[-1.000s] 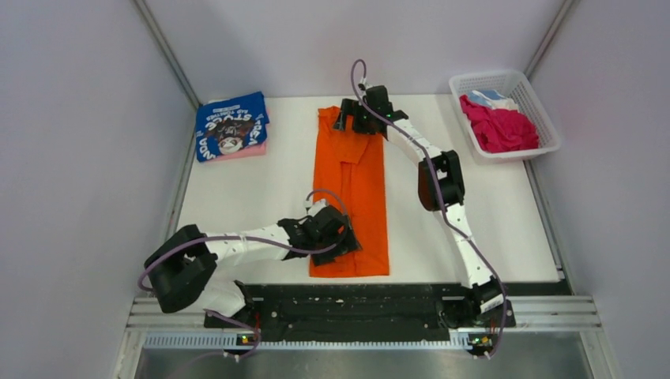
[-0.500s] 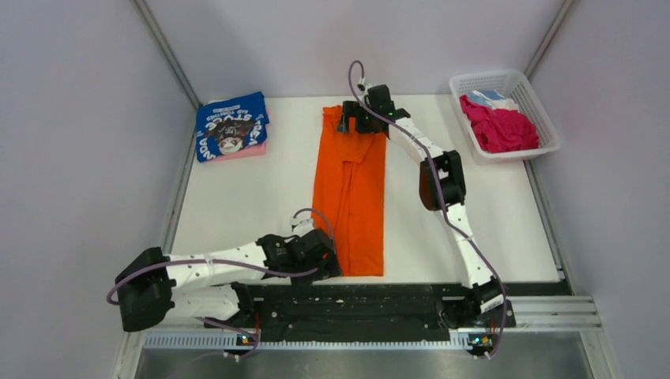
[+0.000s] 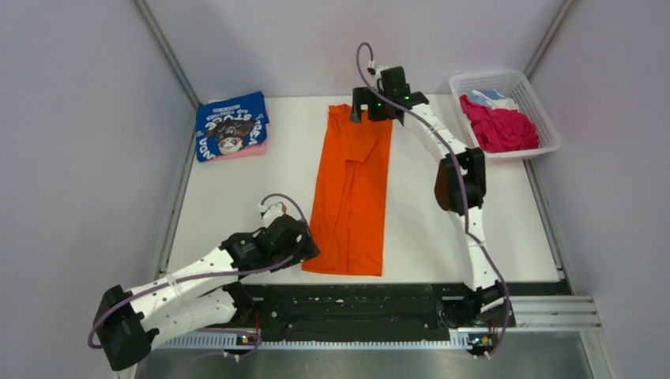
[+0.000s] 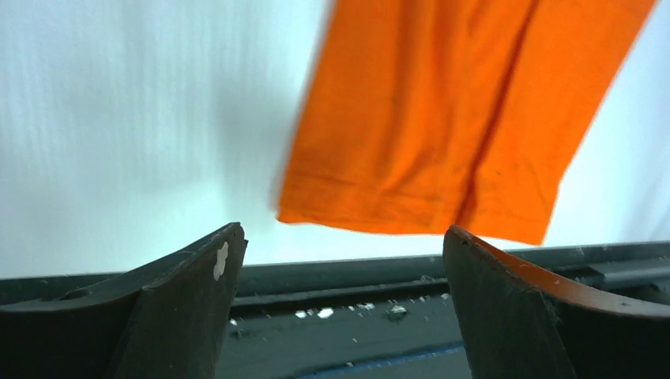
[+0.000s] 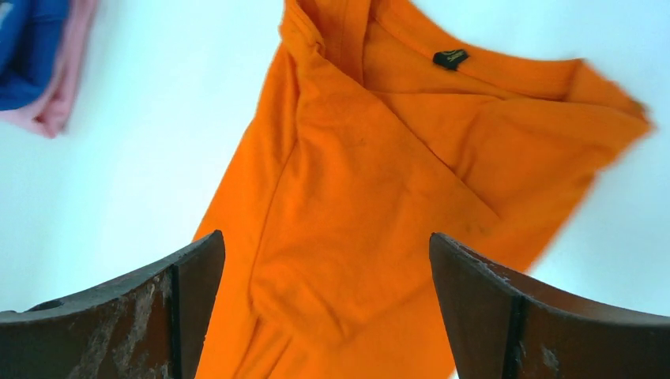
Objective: Fold and stack the t-shirts
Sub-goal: Rotate the tshirt 90 degrees, then grab the bottom of the folded rectangular tshirt with both arms
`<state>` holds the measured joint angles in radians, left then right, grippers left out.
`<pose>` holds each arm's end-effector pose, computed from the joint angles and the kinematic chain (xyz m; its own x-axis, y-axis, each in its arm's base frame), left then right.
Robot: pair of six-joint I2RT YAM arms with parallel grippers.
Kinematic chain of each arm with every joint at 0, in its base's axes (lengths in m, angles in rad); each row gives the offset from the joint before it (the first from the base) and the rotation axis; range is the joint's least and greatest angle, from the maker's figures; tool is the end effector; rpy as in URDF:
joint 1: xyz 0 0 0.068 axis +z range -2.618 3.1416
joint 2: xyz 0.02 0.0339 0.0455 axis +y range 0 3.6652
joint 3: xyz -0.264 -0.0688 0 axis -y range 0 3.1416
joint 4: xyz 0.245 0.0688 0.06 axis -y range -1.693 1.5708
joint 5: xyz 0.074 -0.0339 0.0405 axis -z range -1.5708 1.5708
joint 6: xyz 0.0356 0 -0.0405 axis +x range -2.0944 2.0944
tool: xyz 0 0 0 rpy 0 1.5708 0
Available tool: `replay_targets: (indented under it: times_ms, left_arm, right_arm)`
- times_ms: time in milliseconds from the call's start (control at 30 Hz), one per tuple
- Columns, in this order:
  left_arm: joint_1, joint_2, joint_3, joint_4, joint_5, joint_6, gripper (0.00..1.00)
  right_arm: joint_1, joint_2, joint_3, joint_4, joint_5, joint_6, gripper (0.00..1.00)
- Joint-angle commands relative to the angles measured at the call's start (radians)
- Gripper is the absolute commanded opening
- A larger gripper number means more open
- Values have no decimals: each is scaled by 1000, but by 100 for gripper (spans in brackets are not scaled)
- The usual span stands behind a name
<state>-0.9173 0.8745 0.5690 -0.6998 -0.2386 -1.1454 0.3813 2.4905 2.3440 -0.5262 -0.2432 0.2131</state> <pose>0.1043 -0.1224 0.2079 -0.8444 -0.3530 -0.4029 -0.1810 0.8959 -0.4057 0.5222 0.2186 0.2295 -0.6786 -0.0509 -0.7327 -0.4016 0.8610 0.3121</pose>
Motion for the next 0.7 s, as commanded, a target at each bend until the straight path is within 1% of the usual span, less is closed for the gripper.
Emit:
replay_targets:
  times_ms: [0,100,167,200,233,300,333,400,467,533,600,667]
  left_arm:
    - [120,11,-75,62,99,117,98]
    - [160,33,-101,94,131,155,91]
    - [164,47,-119,139,159,171,85]
    - [165,54,-128,163,175,177,81]
    - [166,63,-136,184,187,183,78]
    - [168,86,-145,214,209,193,73]
    - [170,96,-149,222,215,196,70]
    - [172,122,-158,245,217,205,64]
    - [175,145,-164,255,199,211,61]
    - [185,174,-159,255,180,219,59]
    - [193,199,-154,262,173,223,52]
    - [194,217,-152,268,182,231,43]
  right_arm:
    - [-4,-370,-166,-21,85,-62,99]
    - [5,-613,-505,-4,114,-22,99]
    - [30,-794,-790,79,136,36,99]
    - [45,-890,-991,134,154,92,99]
    - [65,-979,-1133,191,174,140,99]
    - [94,-1137,-1354,260,186,236,99]
    - [106,-1204,-1436,272,192,284,99]
    - [142,-1310,-1561,270,202,371,98]
    - [218,-1389,-1635,254,180,398,97]
    - [292,-1418,-1669,209,178,418,96]
    - [349,-1426,-1685,171,164,438,96]
    - [406,-1423,-1699,149,164,472,95]
